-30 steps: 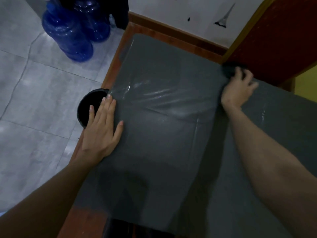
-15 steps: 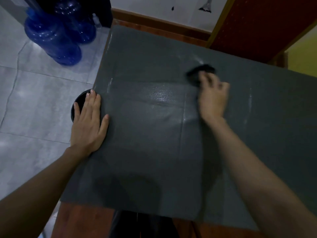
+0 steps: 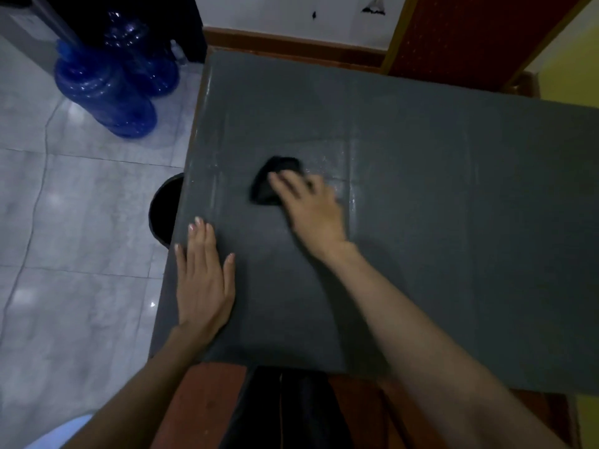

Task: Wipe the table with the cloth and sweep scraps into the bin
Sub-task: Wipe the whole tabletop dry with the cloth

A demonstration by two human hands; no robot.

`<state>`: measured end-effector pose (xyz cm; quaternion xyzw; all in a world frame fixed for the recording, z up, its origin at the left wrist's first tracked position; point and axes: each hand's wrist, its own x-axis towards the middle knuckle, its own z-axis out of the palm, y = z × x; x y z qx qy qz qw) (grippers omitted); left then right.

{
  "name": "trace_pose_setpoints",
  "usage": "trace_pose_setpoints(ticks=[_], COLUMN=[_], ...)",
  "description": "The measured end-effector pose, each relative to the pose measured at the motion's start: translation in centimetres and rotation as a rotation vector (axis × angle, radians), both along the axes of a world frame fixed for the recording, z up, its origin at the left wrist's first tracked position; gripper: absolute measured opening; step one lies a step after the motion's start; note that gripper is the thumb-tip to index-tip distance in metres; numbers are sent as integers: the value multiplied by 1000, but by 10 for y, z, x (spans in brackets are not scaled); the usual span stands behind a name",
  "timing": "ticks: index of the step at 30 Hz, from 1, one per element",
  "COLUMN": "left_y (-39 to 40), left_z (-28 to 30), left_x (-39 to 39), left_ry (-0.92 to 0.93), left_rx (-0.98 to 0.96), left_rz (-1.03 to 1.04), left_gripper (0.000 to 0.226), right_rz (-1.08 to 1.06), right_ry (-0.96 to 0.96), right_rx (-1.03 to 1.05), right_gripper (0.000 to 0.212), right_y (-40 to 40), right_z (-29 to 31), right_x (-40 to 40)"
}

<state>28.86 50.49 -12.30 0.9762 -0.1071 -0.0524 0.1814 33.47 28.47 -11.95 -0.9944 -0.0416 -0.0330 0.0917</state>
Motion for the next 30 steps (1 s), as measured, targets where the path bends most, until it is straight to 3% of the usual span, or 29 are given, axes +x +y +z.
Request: trace_pose_setpoints(ticks=[4,7,8,10,12,14,16,18,20,23,26,27,28,30], left_y=[7,6,6,8,12,18,24,26,27,28,27,26,26,28], left_z=[-12,-12,-12,-12,-11,-11,-12,-14,-16,-18,-19,-20,-21,-24], left_x=[0,-1,-2,-4,-13,-29,-42,-46,-45,-45,-45,-45,-44,-44], left_ry=[-18,-41,-46,-66,-88,-71,-40,-34,-38,-48,-56,-60,-65,-78], left_rx=[35,30,30,23,17,17,34,30,19,12,6,9,12,3], left_rz=[-24,-20,-21,-12,28,48,33,30,36,38,35,39,39,39], left_gripper=[65,63,62,59,57,57,59,60,60,60,59,59,59,58], right_rz=[-656,-1361,-1455,-1211,-675,-190,-21,-126,-366,-872,-1490,-1544,-1452,-970], right_ry=[-20,-56,-66,-147,-147,-24,53,51,54,-22,-39,-65,-101,-153], right_rx=[-126,82,128,123,163,112,77,21,-66,-110,31,57,50,63], right_gripper=[65,48,46,47,53,71,84,85,76,53,43,43,44,43], right_y=[-126,-153,-140,-88,-10,63,84,54,1,-76,-99,-89,-71,-10], right_z=[-3,9,11,13,12,11,7,2,-7,-3,4,6,7,4], right_x=[-74,-93,-84,-63,-52,-65,-85,-105,-135,-191,-205,-195,-183,-160])
